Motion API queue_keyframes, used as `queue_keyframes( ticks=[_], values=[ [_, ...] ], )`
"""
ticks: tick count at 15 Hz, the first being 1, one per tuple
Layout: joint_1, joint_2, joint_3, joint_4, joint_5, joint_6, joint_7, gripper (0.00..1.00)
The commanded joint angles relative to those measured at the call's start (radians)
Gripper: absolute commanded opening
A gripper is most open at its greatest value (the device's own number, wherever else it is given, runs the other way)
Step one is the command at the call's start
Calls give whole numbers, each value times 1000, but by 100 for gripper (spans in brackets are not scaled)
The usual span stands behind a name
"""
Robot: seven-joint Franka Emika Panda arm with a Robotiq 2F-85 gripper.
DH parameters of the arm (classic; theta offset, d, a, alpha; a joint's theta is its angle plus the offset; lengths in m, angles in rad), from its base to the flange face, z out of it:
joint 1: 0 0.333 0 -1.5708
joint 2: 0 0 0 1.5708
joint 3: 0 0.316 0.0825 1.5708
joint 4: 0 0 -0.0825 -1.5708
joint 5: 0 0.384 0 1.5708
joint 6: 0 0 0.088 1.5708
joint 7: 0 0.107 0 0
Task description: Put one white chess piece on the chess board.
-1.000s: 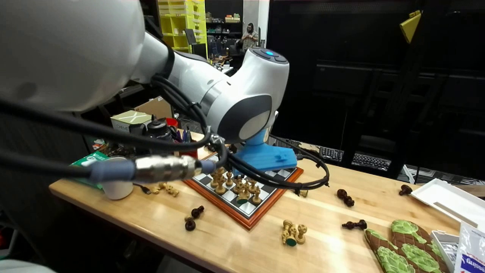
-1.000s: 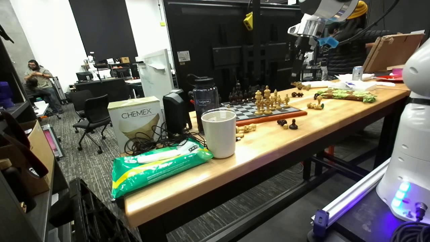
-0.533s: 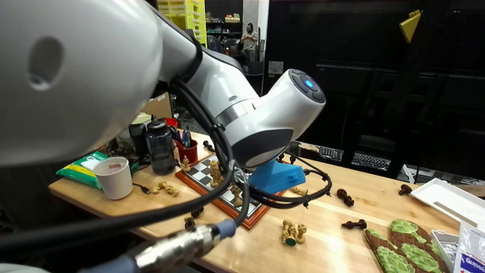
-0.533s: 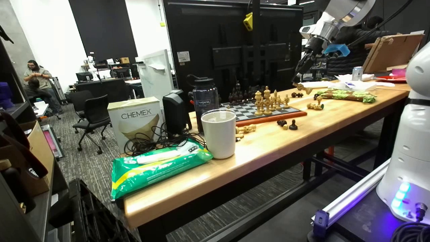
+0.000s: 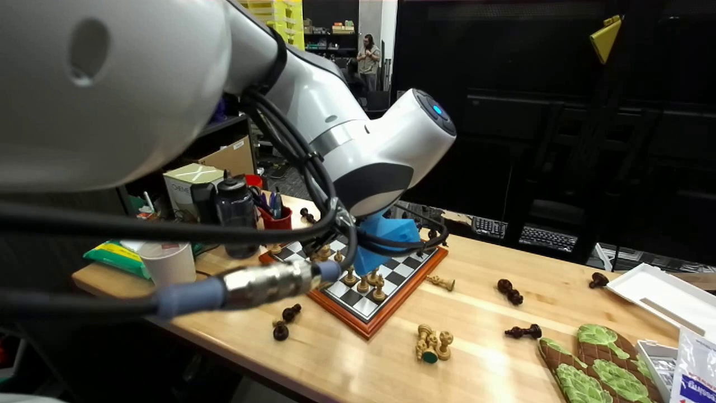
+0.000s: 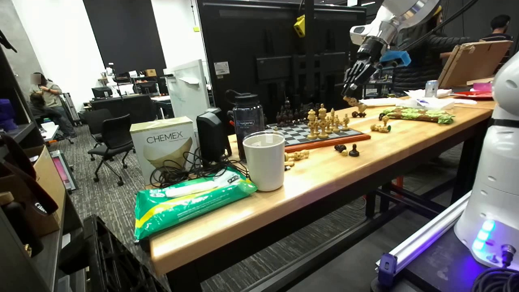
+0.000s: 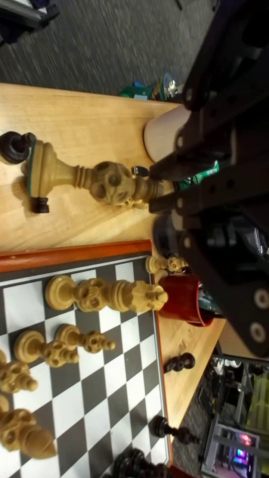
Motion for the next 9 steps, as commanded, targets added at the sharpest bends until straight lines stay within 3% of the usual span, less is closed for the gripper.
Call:
queue_keyframes(
  ticks=[1, 9],
  values=[
    [-3, 56, 48, 70, 29, -67, -67, 4],
    [-7, 128, 139, 161, 27, -123, -104, 4]
  ],
)
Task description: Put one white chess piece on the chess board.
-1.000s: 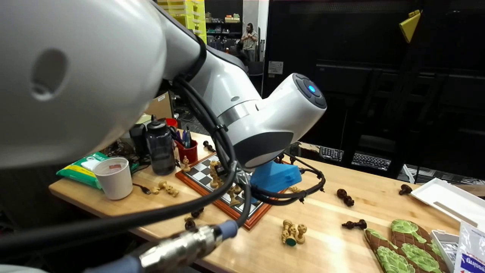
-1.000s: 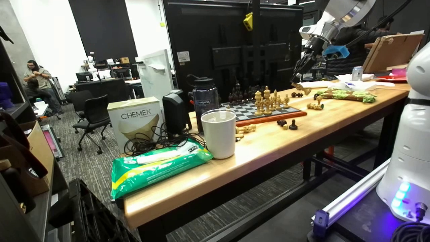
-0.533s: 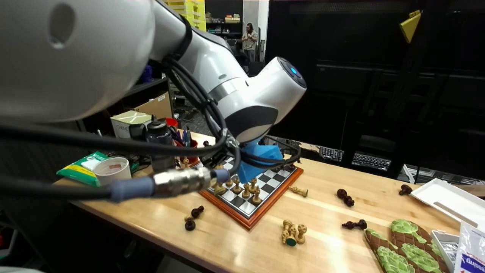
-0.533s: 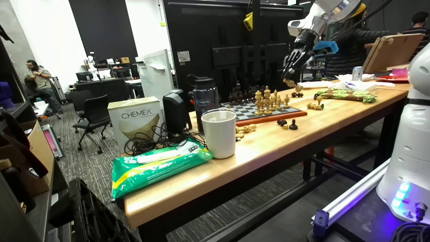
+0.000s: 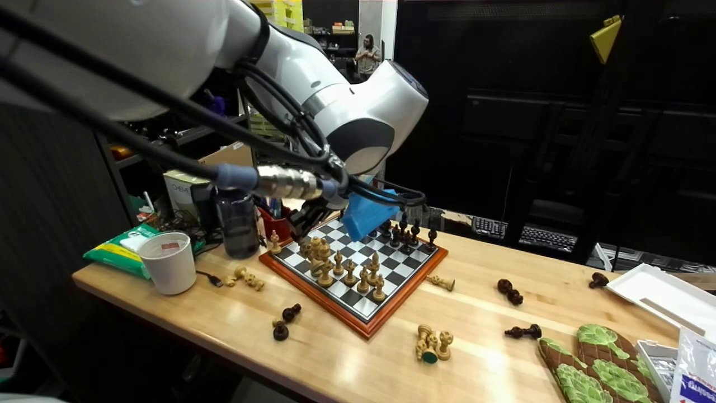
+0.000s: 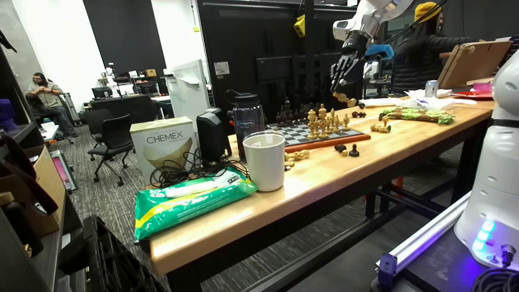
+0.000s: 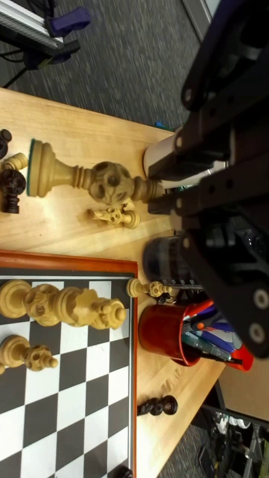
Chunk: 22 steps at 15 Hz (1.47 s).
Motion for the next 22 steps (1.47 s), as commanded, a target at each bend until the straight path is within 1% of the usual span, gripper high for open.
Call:
queue_keyframes(
  ticks=[1, 7, 15, 22],
  values=[
    [-9, 51, 40, 54, 22, -37, -55, 4],
    [-19, 101, 73, 85, 26, -50, -72, 4],
    [-41, 138, 80, 100, 26, -73, -82, 4],
    [-57, 143, 83, 99, 24, -84, -87, 4]
  ],
)
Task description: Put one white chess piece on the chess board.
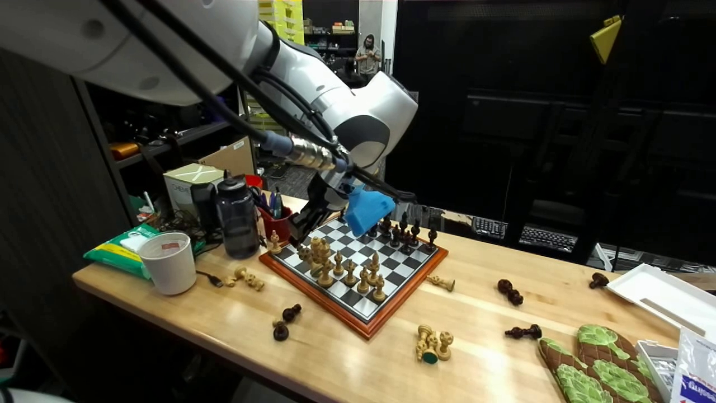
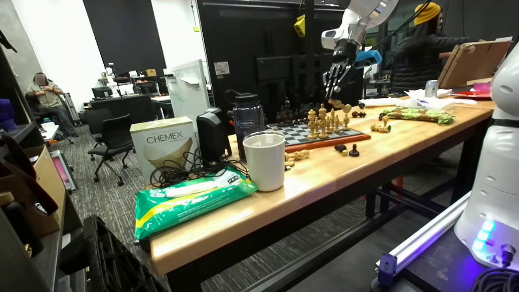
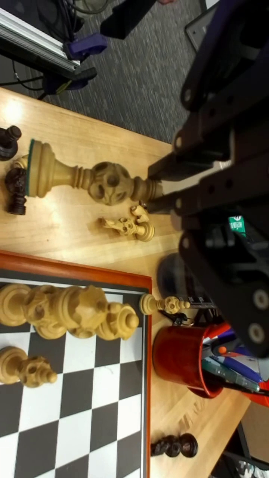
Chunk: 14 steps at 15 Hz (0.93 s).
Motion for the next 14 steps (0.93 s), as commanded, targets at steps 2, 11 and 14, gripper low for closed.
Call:
queue_keyframes(
  ticks=[2, 11, 14],
  values=[
    [-32, 6, 20, 17, 19, -29, -30, 4],
    [-72, 2, -11, 13, 50, -38, -45, 4],
    [-100, 4, -38, 8, 102, -42, -74, 4]
  ],
)
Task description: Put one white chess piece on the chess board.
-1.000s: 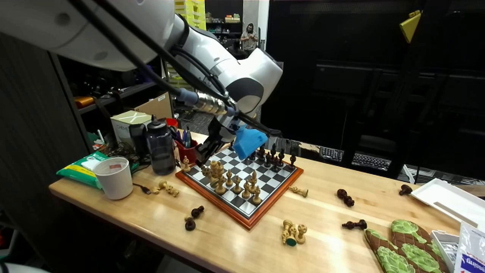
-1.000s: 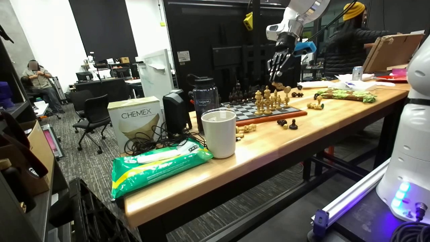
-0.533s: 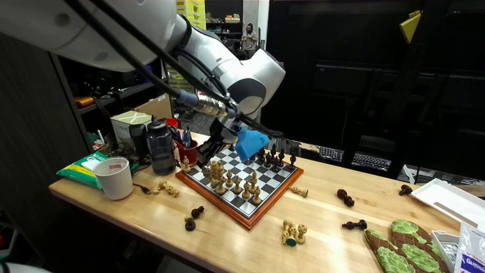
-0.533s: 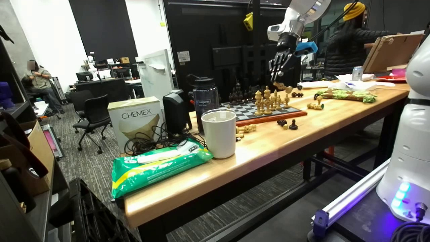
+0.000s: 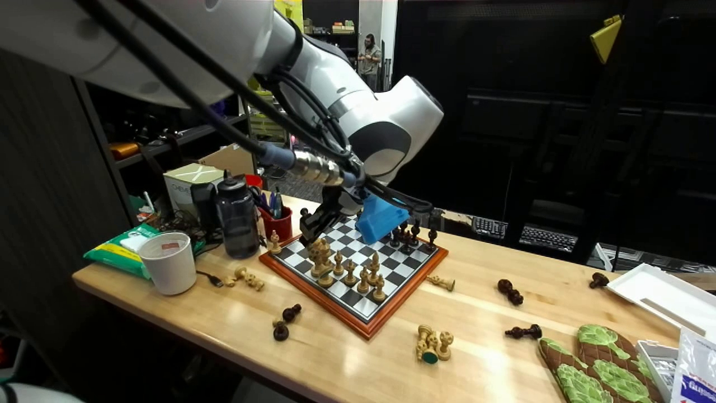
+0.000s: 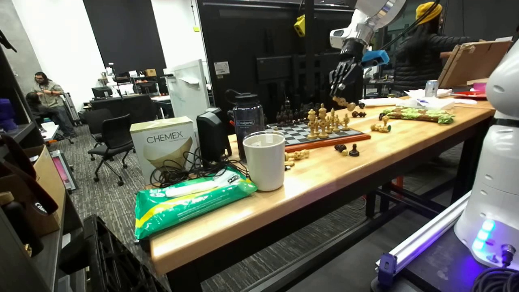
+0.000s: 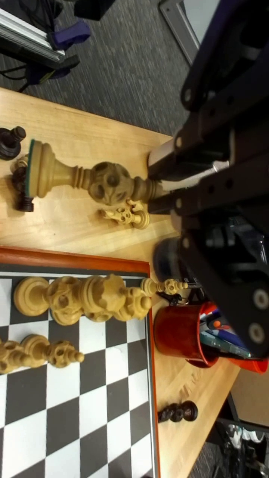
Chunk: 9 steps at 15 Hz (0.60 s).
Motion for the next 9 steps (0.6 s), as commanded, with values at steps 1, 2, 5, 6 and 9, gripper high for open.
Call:
queue_keyframes(
  ticks=[1, 2, 5, 6, 9],
  values=[
    [-41, 4, -35, 4, 74, -27, -69, 4],
    [-52, 6, -46, 2, 94, -27, -80, 4],
    [-89, 17, -85, -2, 165, -48, -127, 4],
    [-102, 25, -96, 0, 189, -61, -143, 4],
    [-136, 61, -116, 8, 249, -97, -185, 4]
  ],
)
